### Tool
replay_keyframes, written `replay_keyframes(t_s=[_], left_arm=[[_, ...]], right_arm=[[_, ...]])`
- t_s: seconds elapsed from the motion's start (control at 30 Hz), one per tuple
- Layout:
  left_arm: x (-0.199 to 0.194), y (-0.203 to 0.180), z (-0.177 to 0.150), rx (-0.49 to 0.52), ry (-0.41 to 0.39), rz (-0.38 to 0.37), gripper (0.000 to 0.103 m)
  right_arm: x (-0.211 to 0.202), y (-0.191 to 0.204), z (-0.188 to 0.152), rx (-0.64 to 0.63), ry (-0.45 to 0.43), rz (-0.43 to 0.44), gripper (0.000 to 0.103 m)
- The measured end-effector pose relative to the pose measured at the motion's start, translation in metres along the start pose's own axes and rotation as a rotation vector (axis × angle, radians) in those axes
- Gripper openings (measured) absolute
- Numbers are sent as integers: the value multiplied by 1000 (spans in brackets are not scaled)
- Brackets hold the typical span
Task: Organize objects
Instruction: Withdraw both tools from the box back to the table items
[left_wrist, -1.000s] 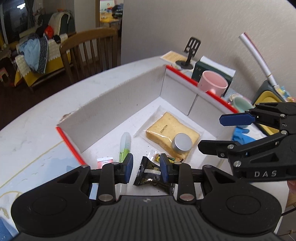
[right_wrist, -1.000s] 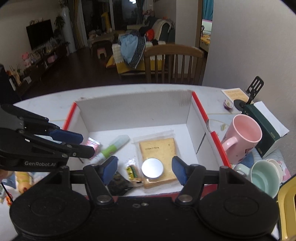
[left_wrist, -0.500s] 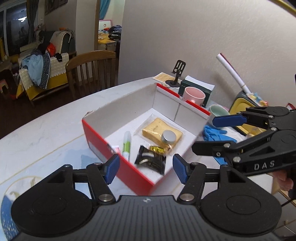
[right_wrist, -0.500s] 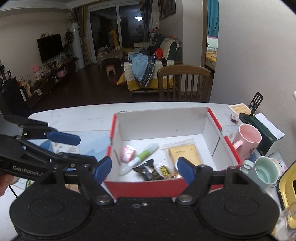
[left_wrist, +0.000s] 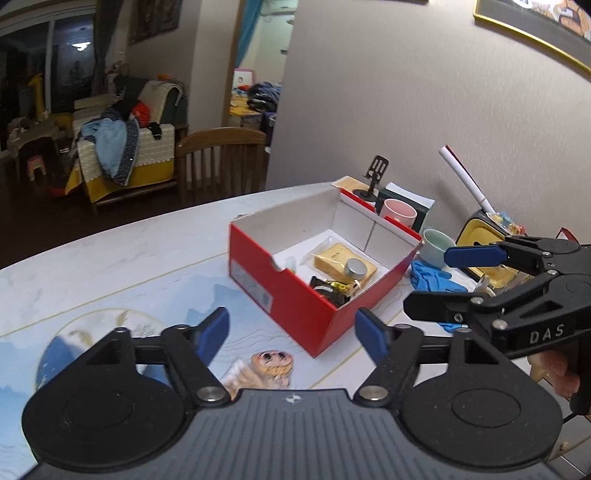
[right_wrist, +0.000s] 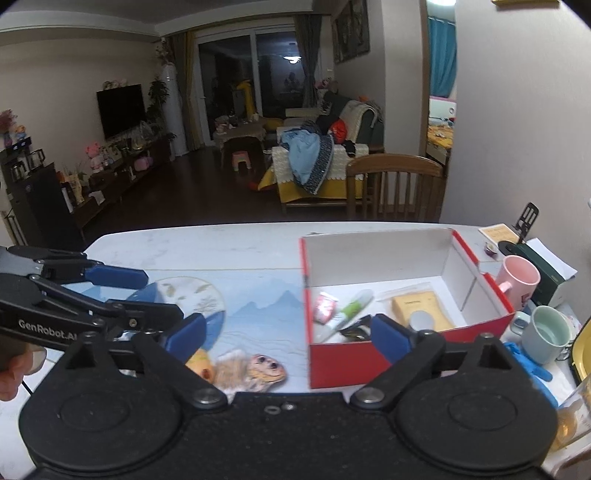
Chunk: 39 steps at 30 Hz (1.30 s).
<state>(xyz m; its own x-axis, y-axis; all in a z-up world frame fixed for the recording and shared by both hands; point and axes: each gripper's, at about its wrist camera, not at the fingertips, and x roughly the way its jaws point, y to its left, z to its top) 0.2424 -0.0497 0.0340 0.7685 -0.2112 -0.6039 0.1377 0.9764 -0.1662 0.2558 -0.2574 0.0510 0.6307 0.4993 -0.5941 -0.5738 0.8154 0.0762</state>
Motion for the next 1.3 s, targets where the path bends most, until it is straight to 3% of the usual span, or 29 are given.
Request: replay_keyframes(t_s=[0.07,0.33,0.47,0.6,0.9,1.3], left_arm=[[-13,8,-8,-7,-17,20,82],[-49,50,-50,-86,-9,88,84],[-58,72,-77,-146,11,125,101],[-65,83,-102,-154,17,162,102],[-48,104,-143,-161,71,276,102],[2,126,-160,-187,160,378,103]], right_arm=[[0,11,-3,-5,-6,10,103],[4,49,-21,-24,4,33,103],[9,63,-33,-27,16,31,103],[18,73,-42,-22,38,33,103],[42,83,-63,-32,85,10,103],[98,76,-79,-111,173,-19,102]])
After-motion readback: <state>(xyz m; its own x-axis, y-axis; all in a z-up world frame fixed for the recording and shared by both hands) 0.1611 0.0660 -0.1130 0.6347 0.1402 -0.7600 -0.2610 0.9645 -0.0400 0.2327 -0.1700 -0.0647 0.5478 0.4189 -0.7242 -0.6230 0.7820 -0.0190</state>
